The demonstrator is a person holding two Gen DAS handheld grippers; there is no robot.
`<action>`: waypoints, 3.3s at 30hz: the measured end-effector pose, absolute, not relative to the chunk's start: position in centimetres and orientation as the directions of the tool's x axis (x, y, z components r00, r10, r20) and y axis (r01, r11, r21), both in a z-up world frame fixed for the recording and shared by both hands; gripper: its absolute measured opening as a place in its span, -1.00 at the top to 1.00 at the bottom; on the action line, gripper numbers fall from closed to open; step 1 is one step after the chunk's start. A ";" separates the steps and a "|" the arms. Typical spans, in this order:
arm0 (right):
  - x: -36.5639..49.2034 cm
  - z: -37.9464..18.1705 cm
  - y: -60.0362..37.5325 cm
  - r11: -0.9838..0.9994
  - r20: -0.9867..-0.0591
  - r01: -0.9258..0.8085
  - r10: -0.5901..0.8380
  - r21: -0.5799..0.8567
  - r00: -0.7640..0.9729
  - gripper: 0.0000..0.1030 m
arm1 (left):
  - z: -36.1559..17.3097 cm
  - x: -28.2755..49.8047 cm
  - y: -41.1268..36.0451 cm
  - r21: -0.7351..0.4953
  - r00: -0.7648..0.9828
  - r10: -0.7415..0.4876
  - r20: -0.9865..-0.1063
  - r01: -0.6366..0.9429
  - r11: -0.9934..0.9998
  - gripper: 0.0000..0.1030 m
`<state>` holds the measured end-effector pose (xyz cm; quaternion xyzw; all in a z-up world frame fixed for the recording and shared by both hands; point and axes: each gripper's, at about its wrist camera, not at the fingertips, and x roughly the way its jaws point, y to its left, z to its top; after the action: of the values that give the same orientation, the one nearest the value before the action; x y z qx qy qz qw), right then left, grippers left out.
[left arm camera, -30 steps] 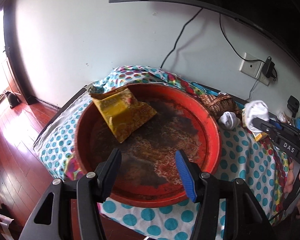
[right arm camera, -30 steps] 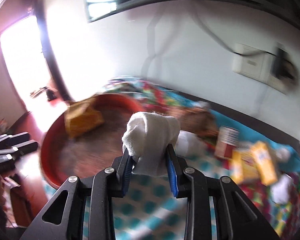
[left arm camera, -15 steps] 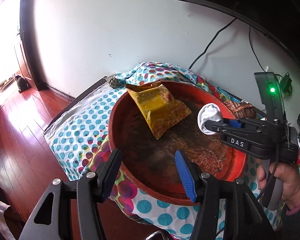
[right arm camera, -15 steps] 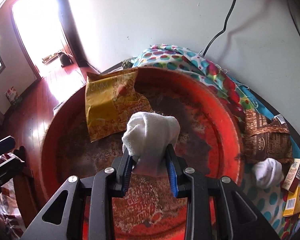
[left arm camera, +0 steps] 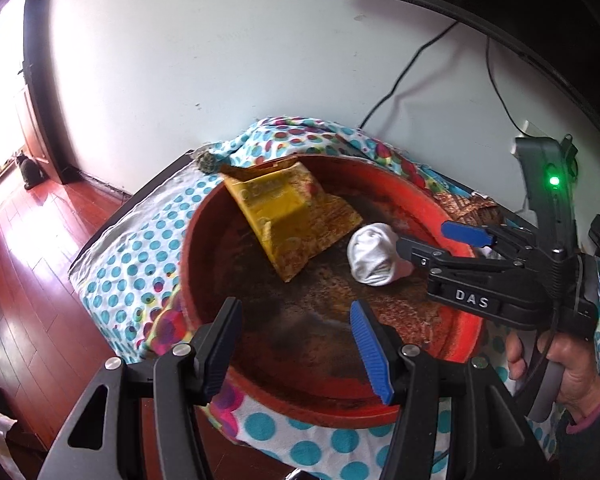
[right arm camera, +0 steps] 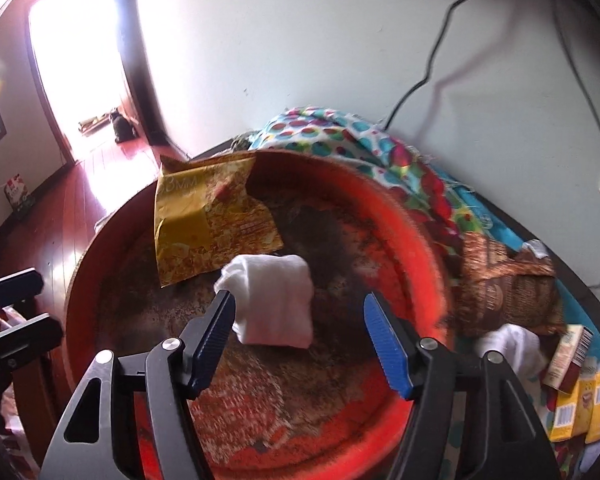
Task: Organize objects
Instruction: 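Carry the white sock into the red tray and open the right gripper, then grasp the white sock by the brown bag with the left gripper while the right grasps a grey sock, then release the white sock into the red tray with the left gripper while the right holds a sock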
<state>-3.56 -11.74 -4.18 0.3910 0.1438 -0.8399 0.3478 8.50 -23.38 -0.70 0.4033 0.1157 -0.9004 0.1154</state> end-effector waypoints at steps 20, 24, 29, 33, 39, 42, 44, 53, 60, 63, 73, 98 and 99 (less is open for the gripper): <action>-3.9 -5.5 24.0 -0.992 -0.725 0.124 -0.081 -0.006 -0.684 -0.33 | -1.6 -0.4 -5.4 -0.150 -0.629 0.143 -0.764 -0.042 -0.988 -0.12; -4.7 -7.2 25.4 -0.994 -0.746 0.110 -0.088 0.020 -0.661 -0.33 | -2.3 -2.0 -3.5 -0.098 -0.624 0.116 -0.773 -0.063 -0.993 -0.12; -6.1 -8.5 25.1 -0.992 -0.753 0.113 -0.117 0.057 -0.648 -0.33 | -3.1 -3.5 -2.0 -0.050 -0.608 0.094 -0.788 -0.088 -0.995 -0.12; -7.0 -9.4 24.6 -0.987 -0.762 0.151 -0.137 0.052 -0.633 0.10 | -3.9 -4.6 -1.1 -0.062 -0.597 0.117 -0.794 -0.113 -0.992 -0.12; -6.3 -9.7 23.0 -0.984 -0.741 0.168 -0.072 -0.055 -0.667 0.17 | -4.9 -6.5 -0.1 -0.048 -0.584 0.127 -0.802 -0.149 -0.988 -0.12; -6.4 -9.8 23.3 -0.985 -0.743 0.166 -0.084 -0.037 -0.664 0.17 | -5.3 -8.0 -0.2 -0.052 -0.571 0.116 -0.813 -0.128 -0.990 -0.12; -6.4 -9.8 23.6 -0.987 -0.744 0.161 -0.095 -0.018 -0.662 0.17 | -5.6 -8.9 -0.4 -0.055 -0.573 0.100 -0.813 -0.096 -0.994 -0.12; -6.4 -9.9 23.6 -0.987 -0.746 0.162 -0.091 -0.022 -0.660 0.17 | -7.1 -12.3 -0.4 -0.049 -0.568 0.054 -0.822 -0.024 -0.999 -0.12; -6.5 -10.1 23.2 -0.986 -0.759 0.161 -0.076 -0.038 -0.647 0.15 | -8.7 -13.0 -0.5 -0.052 -0.594 0.042 -0.803 0.001 -0.999 -0.12; -6.8 -10.5 22.9 -0.986 -0.773 0.162 -0.073 -0.039 -0.630 0.16 | -9.0 -12.6 0.1 -0.005 -0.610 0.013 -0.792 -0.014 -1.000 0.01; -6.9 -10.7 22.1 -0.987 -0.785 0.157 -0.063 -0.044 -0.617 0.16 | -8.9 -11.2 0.4 -0.011 -0.621 0.008 -0.783 0.000 -1.000 0.36; -6.8 -10.8 22.1 -0.987 -0.784 0.154 -0.061 -0.044 -0.618 0.16 | -6.8 -6.7 3.2 0.040 -0.636 0.017 -0.771 -0.074 -0.996 0.36; -6.8 -10.8 22.0 -0.987 -0.784 0.154 -0.061 -0.045 -0.618 0.16 | -6.7 -6.5 3.2 0.042 -0.637 0.014 -0.770 -0.073 -0.996 0.36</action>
<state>-6.80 22.04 -10.79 0.4327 0.0538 -0.8980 0.0596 -6.47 3.23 -6.70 0.4251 -0.0344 -0.9042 -0.0240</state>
